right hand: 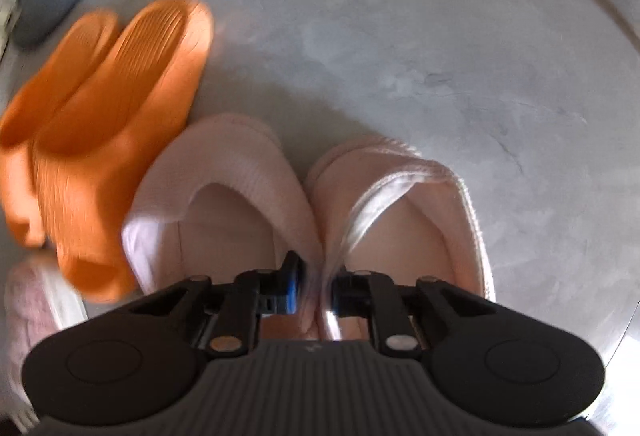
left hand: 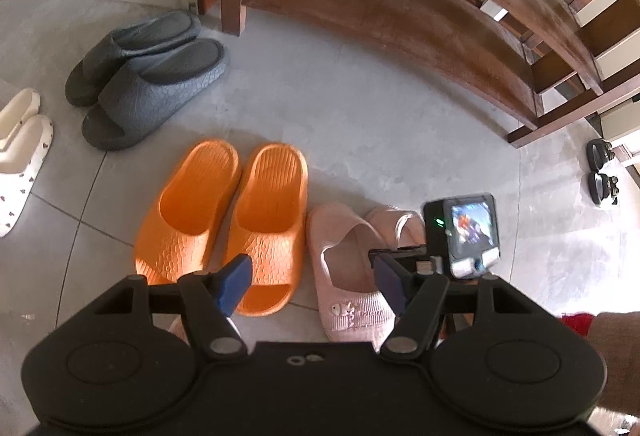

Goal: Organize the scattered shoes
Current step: 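Carry the pink slippers with the right tool onto the shelf and open it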

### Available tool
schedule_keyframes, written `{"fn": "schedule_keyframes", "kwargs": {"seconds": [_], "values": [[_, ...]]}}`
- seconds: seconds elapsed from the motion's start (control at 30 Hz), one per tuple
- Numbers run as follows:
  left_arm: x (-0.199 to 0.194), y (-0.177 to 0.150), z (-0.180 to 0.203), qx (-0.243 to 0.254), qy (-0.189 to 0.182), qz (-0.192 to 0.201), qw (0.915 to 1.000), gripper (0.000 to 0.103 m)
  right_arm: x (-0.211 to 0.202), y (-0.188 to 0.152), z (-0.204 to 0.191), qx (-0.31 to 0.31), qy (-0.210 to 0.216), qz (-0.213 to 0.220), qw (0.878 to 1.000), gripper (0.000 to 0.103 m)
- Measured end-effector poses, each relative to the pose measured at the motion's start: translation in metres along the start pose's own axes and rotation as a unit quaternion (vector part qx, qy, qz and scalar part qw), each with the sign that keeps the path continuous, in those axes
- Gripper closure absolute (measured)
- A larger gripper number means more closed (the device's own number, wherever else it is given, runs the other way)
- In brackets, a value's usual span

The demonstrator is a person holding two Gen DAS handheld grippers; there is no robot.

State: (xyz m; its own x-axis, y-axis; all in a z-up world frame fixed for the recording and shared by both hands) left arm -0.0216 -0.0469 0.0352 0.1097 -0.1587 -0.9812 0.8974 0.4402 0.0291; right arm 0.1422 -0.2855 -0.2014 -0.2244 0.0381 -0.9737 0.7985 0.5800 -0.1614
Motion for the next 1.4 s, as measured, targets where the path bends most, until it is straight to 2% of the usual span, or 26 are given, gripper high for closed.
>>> {"fn": "schedule_keyframes", "kwargs": {"seconds": [0.17,0.23,0.3,0.37,0.5,0.53,0.57,0.6,0.67,0.73,0.83,0.97,1.13,1.2,1.3,1.4], "values": [[-0.023,0.021,0.01,0.026,-0.006,0.022,0.9994,0.036,-0.057,-0.006,0.019,0.052,0.064,0.09,0.993,0.093],[-0.032,0.026,0.019,0.035,-0.01,0.03,0.9989,0.036,-0.096,-0.007,0.03,0.074,0.09,0.139,0.984,0.093],[-0.042,0.03,0.028,0.043,-0.014,0.039,0.9982,0.036,-0.117,-0.007,0.036,0.086,0.098,0.163,0.978,0.093],[-0.051,0.035,0.038,0.052,-0.017,0.048,0.9974,0.036,-0.162,-0.003,0.049,0.113,0.116,0.215,0.963,0.093],[-0.07,0.044,0.056,0.069,-0.025,0.065,0.9952,0.036,-0.257,0.018,0.075,0.136,0.107,0.324,0.93,0.094],[-0.075,0.047,0.061,0.074,-0.027,0.069,0.9945,0.036,-0.265,0.018,0.078,0.138,0.105,0.33,0.928,0.094],[-0.08,0.049,0.068,0.078,-0.03,0.073,0.9938,0.036,-0.291,0.025,0.086,0.142,0.097,0.354,0.919,0.094],[-0.085,0.051,0.075,0.082,-0.033,0.077,0.9931,0.036,-0.303,0.026,0.092,0.144,0.093,0.364,0.916,0.094],[-0.091,0.053,0.083,0.086,-0.038,0.081,0.9922,0.036,-0.341,0.041,0.11,0.146,0.067,0.392,0.906,0.094],[-0.093,0.054,0.09,0.089,-0.041,0.084,0.9917,0.036,-0.369,0.06,0.13,0.139,0.034,0.405,0.903,0.094],[-0.095,0.055,0.098,0.091,-0.046,0.086,0.9911,0.036,-0.385,0.084,0.155,0.142,0.001,0.403,0.904,0.094],[-0.09,0.057,0.101,0.086,-0.05,0.082,0.9917,0.036,-0.402,0.13,0.193,0.142,-0.058,0.418,0.895,0.094],[-0.08,0.058,0.107,0.073,-0.05,0.075,0.9932,0.036,-0.388,0.161,0.207,0.143,-0.113,0.418,0.89,0.094],[-0.076,0.059,0.11,0.07,-0.049,0.073,0.9936,0.036,-0.375,0.174,0.212,0.146,-0.153,0.42,0.883,0.094],[-0.072,0.06,0.115,0.069,-0.05,0.071,0.9938,0.036,-0.364,0.183,0.221,0.149,-0.194,0.416,0.876,0.093],[-0.071,0.062,0.12,0.073,-0.051,0.071,0.9935,0.036,-0.356,0.186,0.225,0.147,-0.218,0.415,0.871,0.089]]}}
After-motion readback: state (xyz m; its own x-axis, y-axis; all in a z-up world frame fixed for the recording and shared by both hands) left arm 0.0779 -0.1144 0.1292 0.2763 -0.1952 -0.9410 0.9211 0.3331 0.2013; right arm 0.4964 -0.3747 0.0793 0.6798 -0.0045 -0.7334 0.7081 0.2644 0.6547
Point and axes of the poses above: each gripper's, at about its wrist camera, not at the fingertips, and x roughly the way its jaws point, z to its right, y to its top, the point moved 7 cm from there along x, roughly the way its jaws point, and after that the axes turned 13 degrees about -z, right-handed, at the moved point
